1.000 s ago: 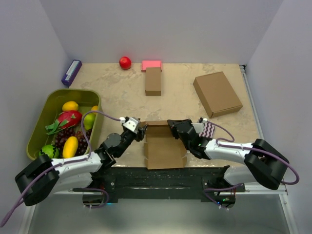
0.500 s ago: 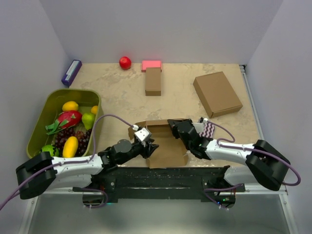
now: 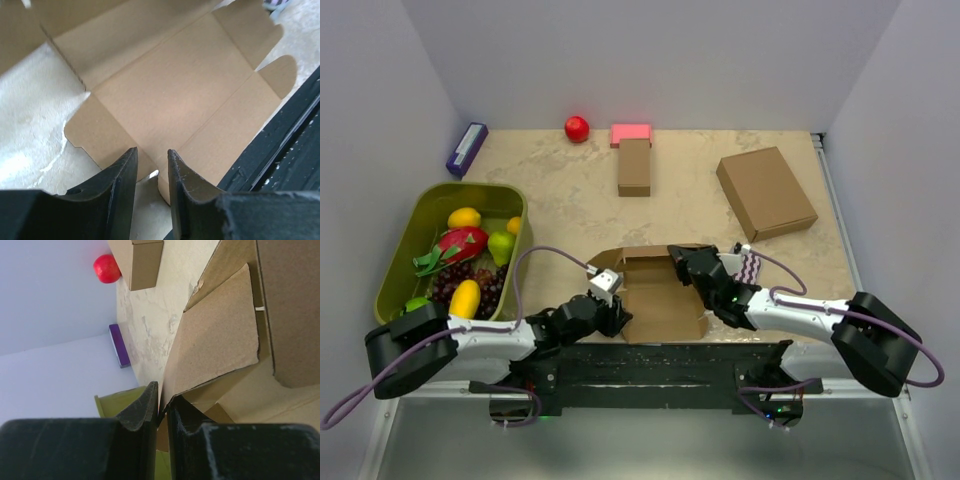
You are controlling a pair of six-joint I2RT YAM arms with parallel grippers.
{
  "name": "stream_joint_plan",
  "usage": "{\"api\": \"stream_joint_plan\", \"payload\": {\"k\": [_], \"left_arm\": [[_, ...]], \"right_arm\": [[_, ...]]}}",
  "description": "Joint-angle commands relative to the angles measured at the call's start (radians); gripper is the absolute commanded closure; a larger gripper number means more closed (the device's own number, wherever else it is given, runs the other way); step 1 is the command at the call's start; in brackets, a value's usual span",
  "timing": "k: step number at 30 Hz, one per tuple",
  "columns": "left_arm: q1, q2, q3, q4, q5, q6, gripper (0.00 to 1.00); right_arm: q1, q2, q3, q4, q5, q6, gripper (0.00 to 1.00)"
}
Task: Fold the paper box
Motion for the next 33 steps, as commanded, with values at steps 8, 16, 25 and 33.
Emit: {"api": "stream_joint_plan", "payload": {"k": [8,16,25,33], "left_arm": [[-0.005,0.115,0.041,-0.147,-0.105,-0.206,0.70],[-0.005,0.039,0.031,-0.119,-0.100,-0.191,0.61],[0.000,-0.273,0.206,-0.317,-0.132,-0.027,0.39],[0.144,-0.310,0.312,-0.424,-0.124,0.024,0.49]], "right_arm": [[0.000,-0.022,-0.014,-0.024,0.072,0.012,0.86],[0.000,-0.040,-0.022,-0.036,0.078,0.006,0.87],[-0.002,-0.074,-0.019,-0.064,0.093,-0.011,0.87],[-0.002,-0.073,-0.019,-0.056,0.079,-0.017,0.87]]}}
